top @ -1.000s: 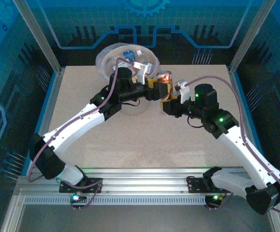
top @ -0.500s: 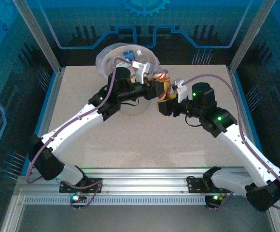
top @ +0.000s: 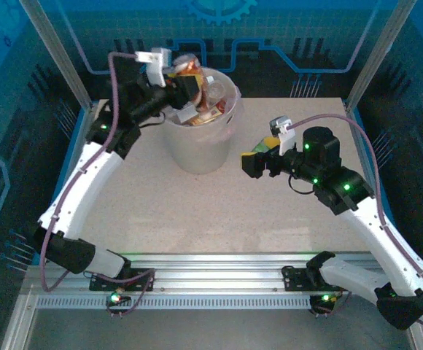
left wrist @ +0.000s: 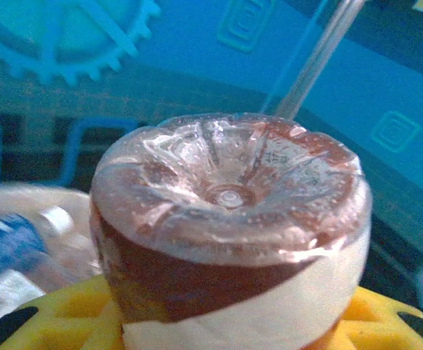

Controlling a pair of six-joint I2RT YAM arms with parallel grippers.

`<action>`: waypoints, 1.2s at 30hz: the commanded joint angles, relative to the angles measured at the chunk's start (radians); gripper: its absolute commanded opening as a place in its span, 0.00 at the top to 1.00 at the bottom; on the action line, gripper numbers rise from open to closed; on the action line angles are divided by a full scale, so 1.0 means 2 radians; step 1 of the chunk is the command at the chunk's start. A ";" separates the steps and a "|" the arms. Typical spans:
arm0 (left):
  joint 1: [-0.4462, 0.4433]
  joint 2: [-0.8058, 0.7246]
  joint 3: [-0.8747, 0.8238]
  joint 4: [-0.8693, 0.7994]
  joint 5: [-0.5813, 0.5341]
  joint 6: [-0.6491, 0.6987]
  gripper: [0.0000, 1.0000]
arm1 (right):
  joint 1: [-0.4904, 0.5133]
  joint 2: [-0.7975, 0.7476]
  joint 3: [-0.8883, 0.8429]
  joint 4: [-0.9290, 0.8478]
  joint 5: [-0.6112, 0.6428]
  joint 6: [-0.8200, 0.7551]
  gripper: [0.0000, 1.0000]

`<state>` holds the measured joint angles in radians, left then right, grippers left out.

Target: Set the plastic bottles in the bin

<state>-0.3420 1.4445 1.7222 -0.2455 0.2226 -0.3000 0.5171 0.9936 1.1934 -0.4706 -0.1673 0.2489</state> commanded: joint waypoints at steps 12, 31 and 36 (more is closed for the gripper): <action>0.026 0.085 0.156 -0.144 0.004 0.192 0.77 | 0.006 -0.006 0.006 -0.026 0.062 0.004 0.00; -0.071 0.217 0.279 -0.311 -0.194 0.391 0.77 | 0.003 -0.020 -0.010 -0.036 0.102 0.011 0.00; -0.074 0.240 0.294 -0.333 -0.221 0.404 0.75 | 0.000 -0.027 -0.018 -0.034 0.107 0.014 0.00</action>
<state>-0.4839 1.9060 2.2623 -0.8482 -0.1509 0.4622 0.5167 0.9588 1.1751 -0.5320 0.0265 0.2619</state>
